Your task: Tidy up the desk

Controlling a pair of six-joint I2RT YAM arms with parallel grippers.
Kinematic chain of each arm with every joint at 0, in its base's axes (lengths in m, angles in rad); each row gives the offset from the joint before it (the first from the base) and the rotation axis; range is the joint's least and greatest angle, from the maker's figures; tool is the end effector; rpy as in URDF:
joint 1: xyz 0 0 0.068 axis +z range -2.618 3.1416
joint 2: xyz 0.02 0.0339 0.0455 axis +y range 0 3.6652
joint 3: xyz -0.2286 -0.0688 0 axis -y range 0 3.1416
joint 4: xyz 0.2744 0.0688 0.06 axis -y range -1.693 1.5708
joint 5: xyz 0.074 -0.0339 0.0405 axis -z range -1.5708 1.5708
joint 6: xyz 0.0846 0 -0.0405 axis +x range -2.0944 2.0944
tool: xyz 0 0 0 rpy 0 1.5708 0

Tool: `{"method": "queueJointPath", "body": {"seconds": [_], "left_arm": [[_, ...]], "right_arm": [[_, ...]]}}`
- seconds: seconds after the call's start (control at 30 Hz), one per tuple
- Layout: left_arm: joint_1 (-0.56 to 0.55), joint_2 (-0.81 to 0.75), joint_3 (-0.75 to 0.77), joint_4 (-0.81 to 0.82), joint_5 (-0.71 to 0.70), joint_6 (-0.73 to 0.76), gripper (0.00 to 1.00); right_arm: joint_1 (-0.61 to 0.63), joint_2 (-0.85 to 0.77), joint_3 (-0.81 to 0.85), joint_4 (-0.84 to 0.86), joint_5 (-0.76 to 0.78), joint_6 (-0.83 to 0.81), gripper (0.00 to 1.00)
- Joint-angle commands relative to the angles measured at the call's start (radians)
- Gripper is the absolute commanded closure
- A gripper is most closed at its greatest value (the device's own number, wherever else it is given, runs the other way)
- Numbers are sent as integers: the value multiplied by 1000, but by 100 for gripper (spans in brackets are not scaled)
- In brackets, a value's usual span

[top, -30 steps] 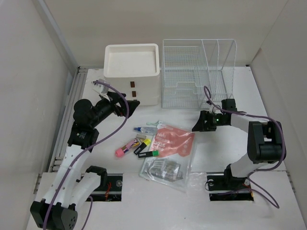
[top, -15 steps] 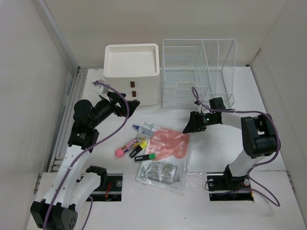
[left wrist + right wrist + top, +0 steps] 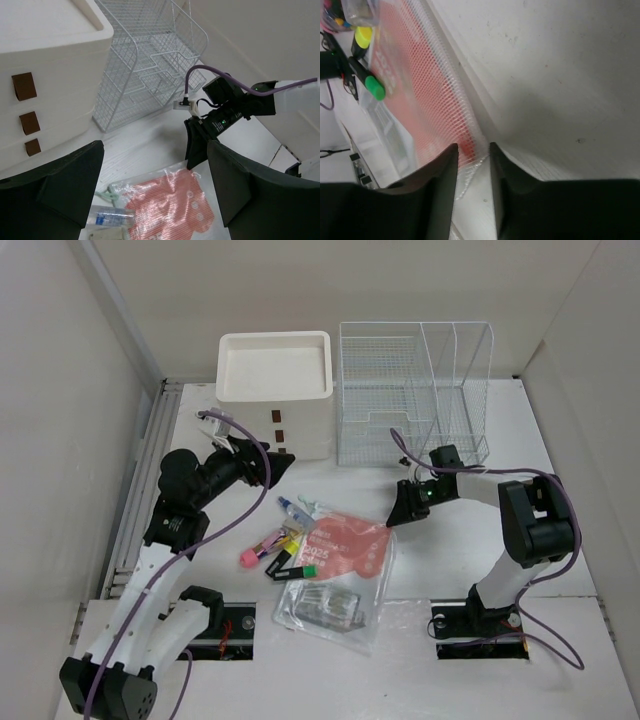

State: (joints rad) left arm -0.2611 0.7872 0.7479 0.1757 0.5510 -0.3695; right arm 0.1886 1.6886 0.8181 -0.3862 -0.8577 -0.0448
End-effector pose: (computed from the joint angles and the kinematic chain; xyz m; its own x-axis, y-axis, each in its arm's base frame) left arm 0.2590 -0.1150 0.3445 -0.1379 -0.2816 -0.9496 0.7198 0.6300 -0.2914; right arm 0.2921 0.1209 0.0463 -0.9175 -0.2050 -0.3409 -0.3937 0.5902 0.7048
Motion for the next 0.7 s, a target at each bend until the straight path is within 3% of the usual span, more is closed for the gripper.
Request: {"method": "queueJointPath", "body": {"seconds": [0.0, 0.17, 0.2, 0.43, 0.67], "left_arm": [[-10, -29, 1, 1, -32, -26, 19], [-10, -51, -9, -8, -33, -26, 20], [-10, -61, -9, -18, -42, -26, 20], [-10, -71, -18, -38, -42, -6, 20], [-10, -62, 2, -38, -31, 12, 20]], "right_arm": [[2, -32, 9, -28, 11, -20, 70], [2, -23, 9, -19, 11, -20, 91], [2, -23, 9, -8, 11, -20, 99], [-52, -137, 10, 7, 0, -20, 100], [-98, -417, 21, 53, 98, -39, 100]]}}
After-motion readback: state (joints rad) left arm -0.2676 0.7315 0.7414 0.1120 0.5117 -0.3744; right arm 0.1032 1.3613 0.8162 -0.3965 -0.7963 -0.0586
